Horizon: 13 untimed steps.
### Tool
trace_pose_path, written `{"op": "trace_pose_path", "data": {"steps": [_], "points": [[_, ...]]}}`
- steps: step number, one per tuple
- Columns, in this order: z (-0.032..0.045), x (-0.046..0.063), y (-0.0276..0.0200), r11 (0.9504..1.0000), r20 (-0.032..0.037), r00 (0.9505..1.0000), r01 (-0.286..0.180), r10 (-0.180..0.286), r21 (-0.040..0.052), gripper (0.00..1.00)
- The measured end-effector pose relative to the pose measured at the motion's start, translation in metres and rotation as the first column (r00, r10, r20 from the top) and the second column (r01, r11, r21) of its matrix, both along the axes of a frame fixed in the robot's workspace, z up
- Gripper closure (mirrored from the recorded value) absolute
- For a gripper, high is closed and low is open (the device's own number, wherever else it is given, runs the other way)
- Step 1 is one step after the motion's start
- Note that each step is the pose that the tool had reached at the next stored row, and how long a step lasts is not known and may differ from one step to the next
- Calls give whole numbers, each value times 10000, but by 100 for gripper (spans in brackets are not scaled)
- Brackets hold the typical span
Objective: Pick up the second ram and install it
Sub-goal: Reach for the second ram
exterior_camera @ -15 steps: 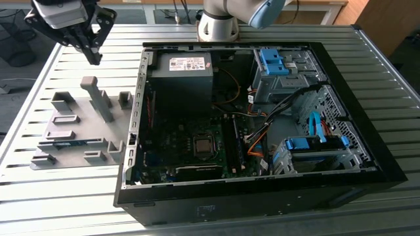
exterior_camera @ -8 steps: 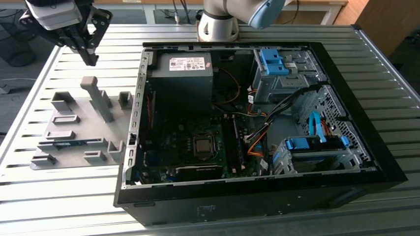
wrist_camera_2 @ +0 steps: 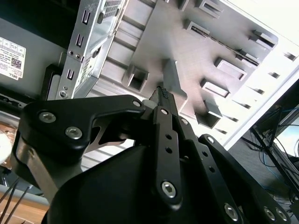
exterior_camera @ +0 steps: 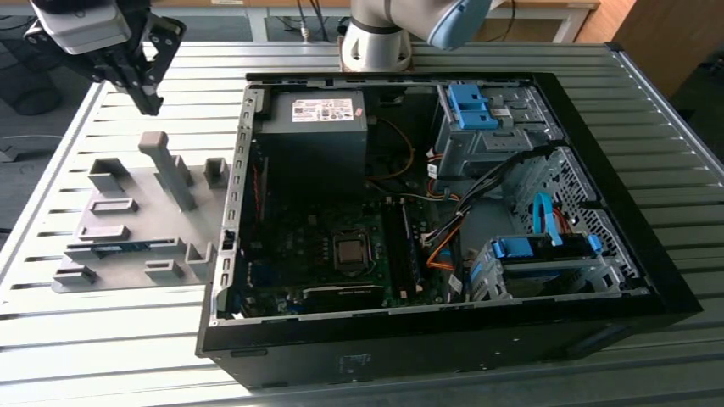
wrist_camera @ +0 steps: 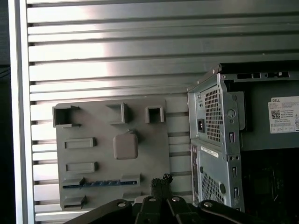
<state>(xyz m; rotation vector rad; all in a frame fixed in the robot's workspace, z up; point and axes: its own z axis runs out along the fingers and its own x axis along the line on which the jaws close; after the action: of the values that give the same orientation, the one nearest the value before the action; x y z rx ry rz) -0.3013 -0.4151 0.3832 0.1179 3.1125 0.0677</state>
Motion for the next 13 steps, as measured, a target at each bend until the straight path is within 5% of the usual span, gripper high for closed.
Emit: {"op": "trace_pose_path", "data": {"steps": [13], "points": [[-12,-107,-13,10000,0,10000,1,-1,0,89]]}}
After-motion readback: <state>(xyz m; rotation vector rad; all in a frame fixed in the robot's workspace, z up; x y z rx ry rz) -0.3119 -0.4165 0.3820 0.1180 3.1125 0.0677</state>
